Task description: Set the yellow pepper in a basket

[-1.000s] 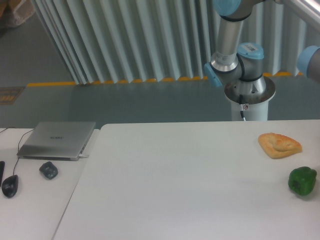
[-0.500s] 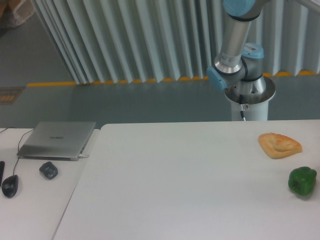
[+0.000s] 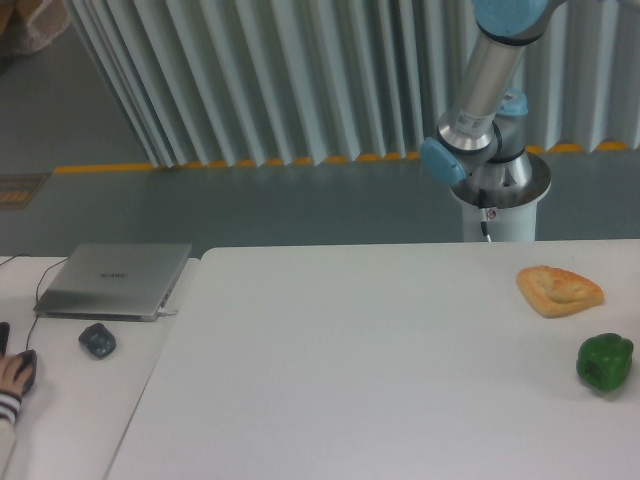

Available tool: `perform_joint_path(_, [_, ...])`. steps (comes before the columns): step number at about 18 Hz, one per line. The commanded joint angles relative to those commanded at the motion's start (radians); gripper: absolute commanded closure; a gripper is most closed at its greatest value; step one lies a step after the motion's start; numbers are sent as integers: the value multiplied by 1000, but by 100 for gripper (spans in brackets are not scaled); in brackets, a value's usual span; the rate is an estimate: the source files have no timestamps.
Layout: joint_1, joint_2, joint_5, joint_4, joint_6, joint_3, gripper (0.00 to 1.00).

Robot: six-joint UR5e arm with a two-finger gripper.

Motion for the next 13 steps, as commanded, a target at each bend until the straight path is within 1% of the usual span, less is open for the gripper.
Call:
perform_joint_path(1, [-11,-2,2,2,-17,-2,0])
perform_joint_path(2, [-17,3,2,8,-72,-5,0])
perform_joint_path(3, [-18,3,0,15,-89,-5,0])
perform_joint_path(7, [-23,5,11,14,-117,-1,0])
perform_joint_path(9, [-41,11,15,9,-132,5,0])
perform_joint_path(11, [-76,26,24,-1,-210,3,0])
perform_joint_path(12, [-112,35,47,-18,-283,2,0])
perform_joint_path(13, [-144,49,57,-24,-311,-5,0])
